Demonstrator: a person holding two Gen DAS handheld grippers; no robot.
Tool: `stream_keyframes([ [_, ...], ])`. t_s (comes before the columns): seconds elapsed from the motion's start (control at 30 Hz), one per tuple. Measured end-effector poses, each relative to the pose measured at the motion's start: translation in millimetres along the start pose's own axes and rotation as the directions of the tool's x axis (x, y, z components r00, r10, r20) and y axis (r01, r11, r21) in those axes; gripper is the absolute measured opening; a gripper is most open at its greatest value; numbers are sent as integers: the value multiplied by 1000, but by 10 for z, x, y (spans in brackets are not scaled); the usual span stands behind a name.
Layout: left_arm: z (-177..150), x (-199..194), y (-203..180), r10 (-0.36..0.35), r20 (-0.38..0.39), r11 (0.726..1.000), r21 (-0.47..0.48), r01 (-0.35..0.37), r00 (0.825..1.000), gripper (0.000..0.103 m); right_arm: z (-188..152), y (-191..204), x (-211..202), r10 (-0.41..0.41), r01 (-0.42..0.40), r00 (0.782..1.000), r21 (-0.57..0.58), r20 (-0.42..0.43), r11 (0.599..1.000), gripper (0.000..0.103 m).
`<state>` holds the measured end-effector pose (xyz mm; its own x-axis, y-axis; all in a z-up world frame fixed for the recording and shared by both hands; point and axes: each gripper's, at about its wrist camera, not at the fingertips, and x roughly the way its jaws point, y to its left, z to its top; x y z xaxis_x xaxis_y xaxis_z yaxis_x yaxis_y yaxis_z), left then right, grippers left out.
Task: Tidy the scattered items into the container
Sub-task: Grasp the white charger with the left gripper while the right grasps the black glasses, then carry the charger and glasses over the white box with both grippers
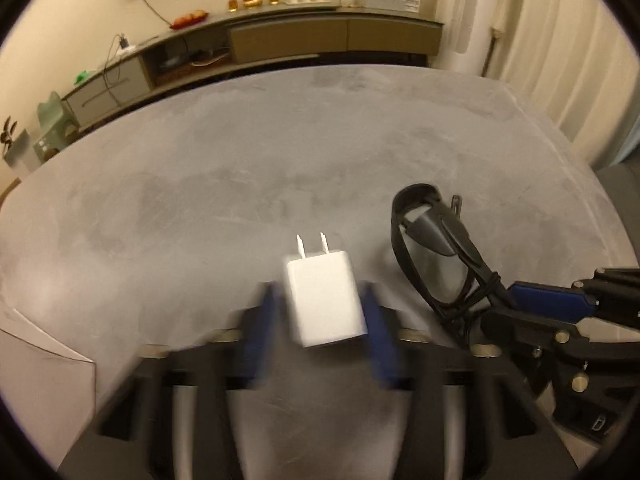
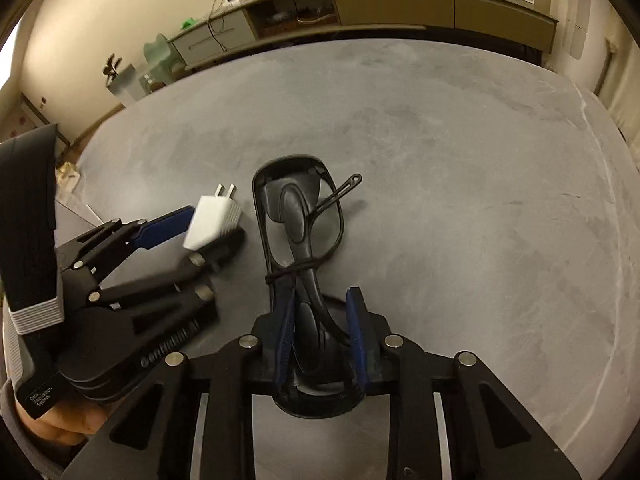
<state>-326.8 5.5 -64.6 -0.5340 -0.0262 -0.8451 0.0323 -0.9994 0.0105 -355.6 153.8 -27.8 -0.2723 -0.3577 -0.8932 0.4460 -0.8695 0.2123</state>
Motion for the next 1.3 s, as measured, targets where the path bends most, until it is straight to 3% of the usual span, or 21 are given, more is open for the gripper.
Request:
stream_keyframes([
  [0.2,-277,-207,14,-39,-34,999,-19,38,999,32,-113,123,-169,-10,6,999,-66,-52,998,21],
  [0.23,-288,-219,16,-32,-30,999,-23,31,999,35,-130,136,-186,-24,21,999,-72,-41,997,26],
  [0.27,-298,-231,18,-25,-25,999,-26,24,999,47,-142,148,-197,-36,33,999,-77,-28,996,36],
  [0.33,-255,-199,6,0,-21,999,-33,0,1000,55,-138,143,-167,-29,30,1000,-69,4,997,49],
  [0.4,-210,-130,-19,10,-4,1000,-20,-10,1000,55,-112,95,-94,-20,20,1000,-41,18,999,47],
  [0.43,-200,-103,-22,9,5,1000,-13,-9,1000,56,-96,67,-44,-12,13,1000,-26,16,1000,41],
  [0.47,-198,-97,-13,7,8,1000,-18,-7,1000,49,-85,58,17,4,-4,1000,-20,-3,1000,26],
  [0.53,-196,-134,-4,21,-13,999,-29,-21,1000,32,-84,72,16,11,-11,1000,-22,-11,1000,18],
  [1.0,-570,-990,-75,86,76,996,-9,-86,993,32,-378,424,-562,45,-41,993,-38,106,998,17],
  [1.3,-768,-1473,-65,97,122,995,-21,-95,988,32,-610,556,-663,63,-58,989,-37,131,998,18],
])
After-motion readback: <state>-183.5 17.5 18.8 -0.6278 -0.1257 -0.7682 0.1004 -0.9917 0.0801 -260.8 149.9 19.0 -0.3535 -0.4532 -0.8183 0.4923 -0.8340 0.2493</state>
